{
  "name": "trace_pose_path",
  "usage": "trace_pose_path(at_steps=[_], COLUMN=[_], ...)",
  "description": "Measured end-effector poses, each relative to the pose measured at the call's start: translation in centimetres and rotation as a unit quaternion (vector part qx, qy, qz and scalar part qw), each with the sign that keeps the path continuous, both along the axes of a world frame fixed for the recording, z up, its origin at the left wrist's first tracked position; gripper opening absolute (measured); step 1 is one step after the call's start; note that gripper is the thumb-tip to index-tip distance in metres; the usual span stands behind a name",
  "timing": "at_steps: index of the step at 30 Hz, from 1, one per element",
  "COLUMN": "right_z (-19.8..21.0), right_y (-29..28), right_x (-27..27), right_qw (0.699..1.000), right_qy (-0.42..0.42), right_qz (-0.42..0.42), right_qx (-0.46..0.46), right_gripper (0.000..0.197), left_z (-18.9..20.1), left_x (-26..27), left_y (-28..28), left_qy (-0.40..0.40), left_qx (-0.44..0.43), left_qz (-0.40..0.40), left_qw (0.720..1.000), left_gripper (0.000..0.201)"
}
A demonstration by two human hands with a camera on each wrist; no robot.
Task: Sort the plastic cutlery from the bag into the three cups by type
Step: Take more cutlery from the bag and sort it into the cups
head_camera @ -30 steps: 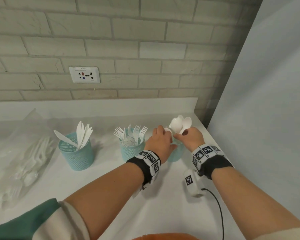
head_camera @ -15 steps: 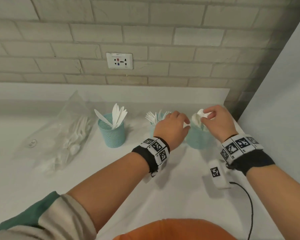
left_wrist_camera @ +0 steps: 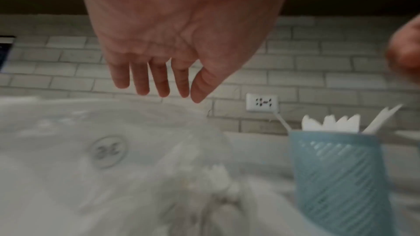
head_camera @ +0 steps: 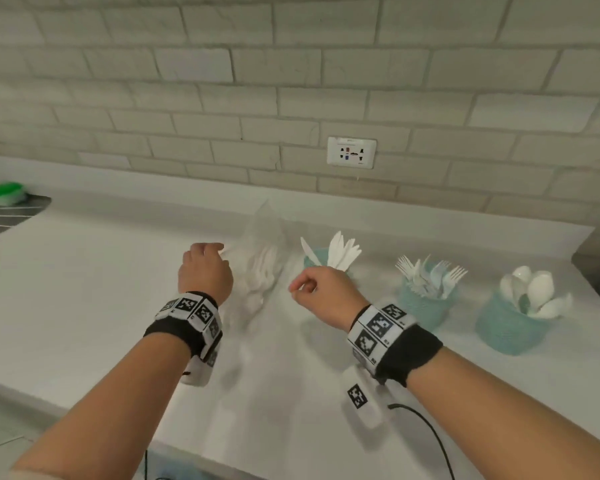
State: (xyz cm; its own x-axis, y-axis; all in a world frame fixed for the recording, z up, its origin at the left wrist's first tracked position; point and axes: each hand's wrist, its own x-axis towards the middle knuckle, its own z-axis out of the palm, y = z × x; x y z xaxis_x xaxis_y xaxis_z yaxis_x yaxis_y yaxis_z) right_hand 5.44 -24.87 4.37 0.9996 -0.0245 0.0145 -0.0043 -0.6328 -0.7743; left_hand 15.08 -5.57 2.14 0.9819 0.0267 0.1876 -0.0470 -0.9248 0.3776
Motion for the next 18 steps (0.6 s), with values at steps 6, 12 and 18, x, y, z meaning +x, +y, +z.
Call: trace_pose_path(at_steps=[6,12,18], right_z=[0.2,-0.2,-0.4], right_y=[6.3,8.4,9.8], right_x=[3.2,4.4,4.5], right_qw=[0.993,0.984,0.959], right_qy=[-0.020,-0.042,-0.017], right_qz=[0.074,0.095,0.131], right_qx=[-0.086,-0.146,-0.250], right_gripper=[0.031,0.060,0.056], left_z=[-1.5,-0.8,-0.8], left_x=[0.4,-2.7,-4.6], left_y=[2.1,5.5,10.7], left_qy=[0.085,0.001,-0.071], left_qx=[-0.014,0.029,-0.002], left_qz=[-0.037,-0.022,-0.002], left_qw=[0.996,0.999,0.997], left_gripper=[0.051,0.048,0.044])
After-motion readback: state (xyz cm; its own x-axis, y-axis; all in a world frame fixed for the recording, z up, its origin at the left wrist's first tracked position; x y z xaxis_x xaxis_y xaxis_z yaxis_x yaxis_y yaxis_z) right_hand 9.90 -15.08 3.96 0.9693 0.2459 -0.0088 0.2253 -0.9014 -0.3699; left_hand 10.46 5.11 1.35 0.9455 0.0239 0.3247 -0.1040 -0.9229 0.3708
